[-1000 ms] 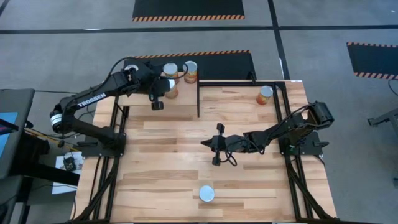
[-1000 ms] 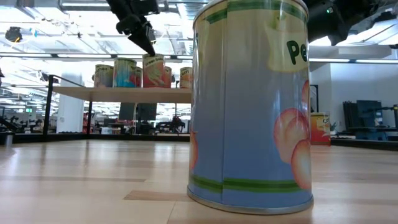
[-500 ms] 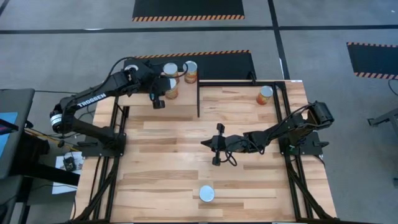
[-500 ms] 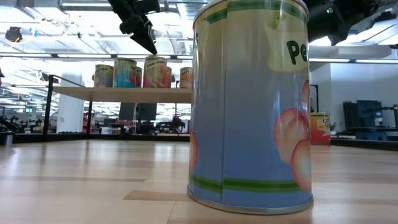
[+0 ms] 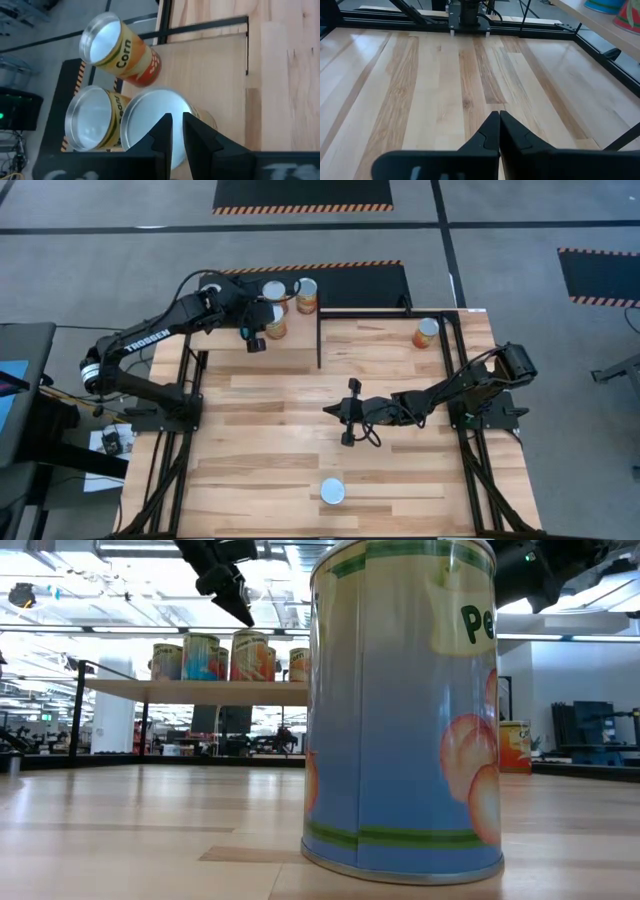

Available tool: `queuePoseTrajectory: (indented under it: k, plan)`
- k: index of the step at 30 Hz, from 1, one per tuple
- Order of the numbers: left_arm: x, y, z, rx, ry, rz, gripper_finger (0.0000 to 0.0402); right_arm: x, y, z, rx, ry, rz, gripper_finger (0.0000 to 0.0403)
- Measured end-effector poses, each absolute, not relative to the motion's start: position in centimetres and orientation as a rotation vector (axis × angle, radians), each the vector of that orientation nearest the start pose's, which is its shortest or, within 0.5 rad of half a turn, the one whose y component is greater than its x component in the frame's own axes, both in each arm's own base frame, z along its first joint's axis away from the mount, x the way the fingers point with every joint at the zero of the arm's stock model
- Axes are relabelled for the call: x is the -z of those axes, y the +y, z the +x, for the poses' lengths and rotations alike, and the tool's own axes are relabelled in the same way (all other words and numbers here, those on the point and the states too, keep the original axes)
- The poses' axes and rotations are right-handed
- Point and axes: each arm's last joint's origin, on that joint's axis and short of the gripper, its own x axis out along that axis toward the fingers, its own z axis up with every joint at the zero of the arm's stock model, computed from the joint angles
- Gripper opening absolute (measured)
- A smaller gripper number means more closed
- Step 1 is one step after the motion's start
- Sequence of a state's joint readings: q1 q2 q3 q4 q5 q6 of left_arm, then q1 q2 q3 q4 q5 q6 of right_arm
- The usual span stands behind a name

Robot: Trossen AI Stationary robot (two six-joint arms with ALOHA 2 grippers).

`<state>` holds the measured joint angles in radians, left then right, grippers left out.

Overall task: Pick and place cans onto a shelf
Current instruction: Put the canned corn on the shelf aligned with the other canned corn

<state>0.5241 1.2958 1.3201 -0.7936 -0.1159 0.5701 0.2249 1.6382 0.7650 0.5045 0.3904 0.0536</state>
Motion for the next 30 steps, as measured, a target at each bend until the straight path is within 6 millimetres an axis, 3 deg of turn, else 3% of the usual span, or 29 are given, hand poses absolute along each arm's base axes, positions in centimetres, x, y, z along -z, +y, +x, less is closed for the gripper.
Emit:
queuePoseTrajectory:
  k: [7, 13, 18, 26, 30]
  plan:
    - [-35.6, 11.4, 23.4, -0.268, 0.863, 0.339, 0.0020, -18.3, 6.4, 32.3, 0.168, 0.350, -0.062, 0.0014]
    - [-33.2, 8.0, 25.0, -0.162, 0.780, 0.377, 0.0002, -18.5, 7.6, 31.9, 0.127, 0.349, -0.097, 0.0014]
    - [-30.6, 4.7, 25.0, -0.105, 0.621, 0.374, 0.0000, -19.3, 8.8, 31.3, 0.097, 0.329, -0.131, 0.0014]
    - [-24.5, 0.9, 22.5, -0.046, 0.348, 0.257, 0.0000, -21.6, 9.7, 29.8, 0.092, 0.295, -0.133, 0.0015]
    - [-21.5, -0.2, 21.2, -0.016, 0.266, 0.191, 0.0000, -21.6, 10.4, 29.5, 0.063, 0.300, -0.106, 0.0015]
